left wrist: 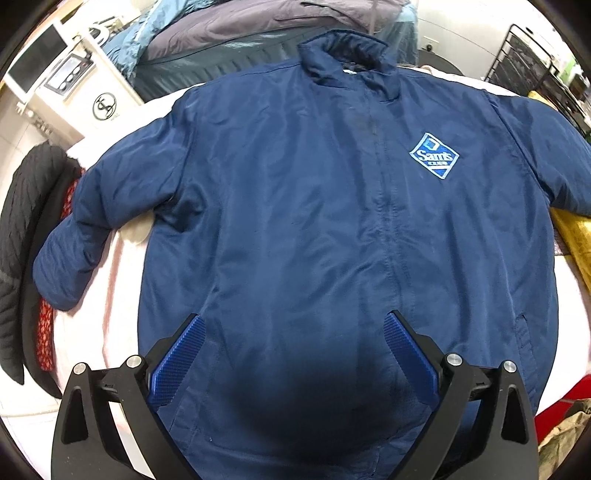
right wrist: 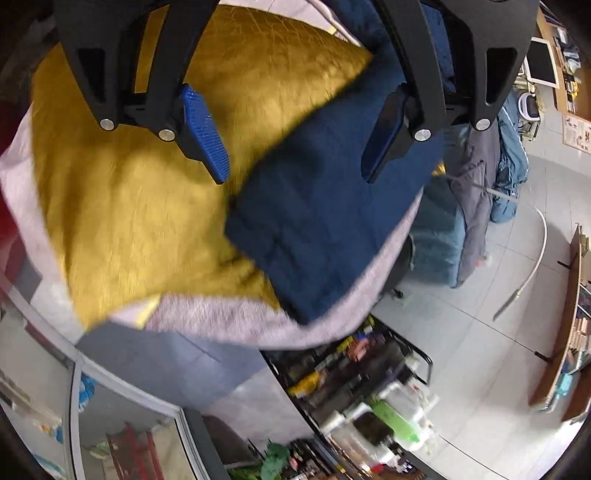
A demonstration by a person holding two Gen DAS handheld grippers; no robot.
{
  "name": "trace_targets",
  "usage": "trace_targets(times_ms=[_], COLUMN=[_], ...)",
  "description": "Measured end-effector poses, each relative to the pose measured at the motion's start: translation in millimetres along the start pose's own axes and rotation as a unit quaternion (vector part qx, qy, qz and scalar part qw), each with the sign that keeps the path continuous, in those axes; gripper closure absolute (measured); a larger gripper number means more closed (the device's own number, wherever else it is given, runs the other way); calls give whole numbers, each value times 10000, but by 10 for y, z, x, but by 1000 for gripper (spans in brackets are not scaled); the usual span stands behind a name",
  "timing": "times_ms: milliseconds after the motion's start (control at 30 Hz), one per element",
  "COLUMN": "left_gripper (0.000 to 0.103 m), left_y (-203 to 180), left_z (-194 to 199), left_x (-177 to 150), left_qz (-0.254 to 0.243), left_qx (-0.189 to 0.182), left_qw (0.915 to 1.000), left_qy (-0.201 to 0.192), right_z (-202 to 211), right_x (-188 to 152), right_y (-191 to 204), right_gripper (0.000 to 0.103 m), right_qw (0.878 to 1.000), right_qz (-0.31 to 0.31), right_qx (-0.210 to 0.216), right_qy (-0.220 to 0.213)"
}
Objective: Fold large clothes
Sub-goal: 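Lift the sleeve cuff with the right gripper to straighten the sleeve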
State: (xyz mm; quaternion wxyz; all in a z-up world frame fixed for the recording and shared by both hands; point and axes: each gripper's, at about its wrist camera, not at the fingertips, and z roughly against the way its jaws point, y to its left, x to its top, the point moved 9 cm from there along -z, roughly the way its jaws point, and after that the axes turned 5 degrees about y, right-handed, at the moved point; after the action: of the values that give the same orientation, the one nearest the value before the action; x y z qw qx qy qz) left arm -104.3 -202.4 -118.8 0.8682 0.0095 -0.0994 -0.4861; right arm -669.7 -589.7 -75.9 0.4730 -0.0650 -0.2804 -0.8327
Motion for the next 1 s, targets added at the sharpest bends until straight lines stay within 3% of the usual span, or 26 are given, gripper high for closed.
trace_targets(times_ms=[200,300,367,433,567,667,833,1000], left_gripper=[7,7,7,7,7,7,7,7], left_y=[-134,-94,-34,66,308,465,643,785], left_z=[20,21,17,6,-50,-100,-122,-106], left_x=[12,-11,-36,-77,-195,-268,-348,-407], left_qz=[-286,-281,-188,-11,404,617,913,1125], left_qx=[51,143,155,147,123,156,81,-26], left_qw=[9996,9994,9996,9998,9991,9980,9958,9936], left_qy=[-69,-107,-111,-97,-24,25,-18,-113], right_z=[-199,-292,-340,-324,-157,-19,138,-87], right_x=[108,177,201,208,207,147,-247,-1309], right_y=[58,64,55,143,579,1120,2269,3451], right_gripper=[30,45,68,83,87,88,88,88], right_qw=[9997,9997,9997,9996,9986,9940,9701,9223], right_qz=[67,49,-113,-198,366,950,2285,3694], right_qx=[20,-86,-94,108,139,354,735,1091], right_qy=[-248,-238,-180,-178,-358,-411,-346,322])
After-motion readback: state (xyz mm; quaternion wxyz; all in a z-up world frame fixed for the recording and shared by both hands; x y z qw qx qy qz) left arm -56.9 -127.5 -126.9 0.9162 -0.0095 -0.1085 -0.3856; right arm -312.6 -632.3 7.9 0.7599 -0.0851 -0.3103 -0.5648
